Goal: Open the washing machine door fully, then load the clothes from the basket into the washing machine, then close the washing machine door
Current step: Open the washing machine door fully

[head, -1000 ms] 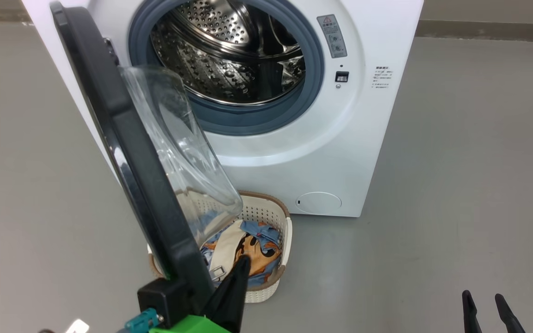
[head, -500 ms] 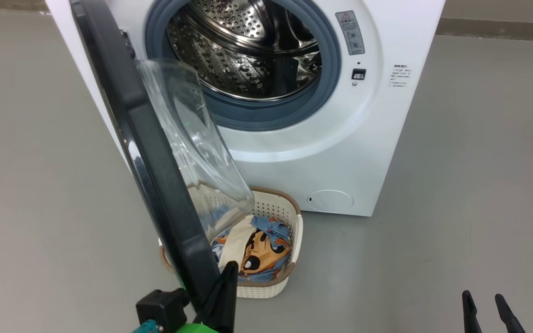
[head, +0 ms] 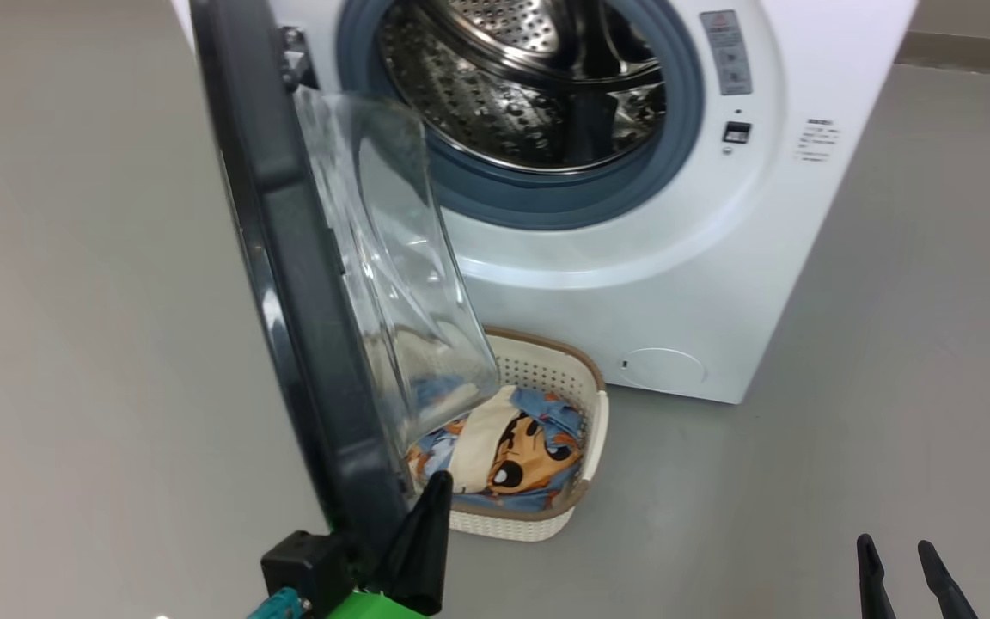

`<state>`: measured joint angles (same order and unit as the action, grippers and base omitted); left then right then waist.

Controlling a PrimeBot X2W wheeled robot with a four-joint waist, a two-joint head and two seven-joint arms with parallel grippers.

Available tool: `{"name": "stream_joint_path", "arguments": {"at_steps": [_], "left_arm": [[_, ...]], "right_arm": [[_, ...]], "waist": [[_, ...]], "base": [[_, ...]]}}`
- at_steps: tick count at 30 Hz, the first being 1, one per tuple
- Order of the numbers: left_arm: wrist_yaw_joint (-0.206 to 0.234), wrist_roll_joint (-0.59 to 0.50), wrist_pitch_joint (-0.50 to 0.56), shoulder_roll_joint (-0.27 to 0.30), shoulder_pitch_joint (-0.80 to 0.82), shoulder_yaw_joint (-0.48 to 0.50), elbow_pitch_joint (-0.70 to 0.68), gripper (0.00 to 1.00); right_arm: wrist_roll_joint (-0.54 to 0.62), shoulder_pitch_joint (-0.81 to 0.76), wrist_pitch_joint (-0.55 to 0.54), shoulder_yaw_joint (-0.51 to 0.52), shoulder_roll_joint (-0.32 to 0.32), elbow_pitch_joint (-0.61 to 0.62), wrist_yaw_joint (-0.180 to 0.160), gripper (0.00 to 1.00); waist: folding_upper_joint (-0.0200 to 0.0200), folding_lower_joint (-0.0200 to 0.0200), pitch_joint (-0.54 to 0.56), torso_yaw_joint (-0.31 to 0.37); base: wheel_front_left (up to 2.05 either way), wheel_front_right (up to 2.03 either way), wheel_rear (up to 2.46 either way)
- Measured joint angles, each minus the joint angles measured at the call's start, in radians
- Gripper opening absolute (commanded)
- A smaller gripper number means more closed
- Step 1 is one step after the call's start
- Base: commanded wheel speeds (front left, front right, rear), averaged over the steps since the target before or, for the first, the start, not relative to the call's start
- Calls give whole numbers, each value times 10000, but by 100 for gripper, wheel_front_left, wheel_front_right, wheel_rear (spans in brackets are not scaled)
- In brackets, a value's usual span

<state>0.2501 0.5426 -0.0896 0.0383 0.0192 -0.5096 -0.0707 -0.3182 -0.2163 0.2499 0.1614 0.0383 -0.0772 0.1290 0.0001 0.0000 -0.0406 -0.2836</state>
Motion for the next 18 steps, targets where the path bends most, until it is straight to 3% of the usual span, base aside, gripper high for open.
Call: {"name": "stream_joint_path", "arguments": {"at_steps": [9,18], "left_arm": [[362,8,-240,77,3,512,35,0],[805,554,-943,125,8,1854,366,0]], "right_arm": [[0,122,-2,-90,50,2,0,100],[-2,165,-2,-238,190,25,0,100]], "waist": [[0,0,-137,-755],[0,0,-397,-1296]], "base": [[0,0,0],[0,0,0]]}}
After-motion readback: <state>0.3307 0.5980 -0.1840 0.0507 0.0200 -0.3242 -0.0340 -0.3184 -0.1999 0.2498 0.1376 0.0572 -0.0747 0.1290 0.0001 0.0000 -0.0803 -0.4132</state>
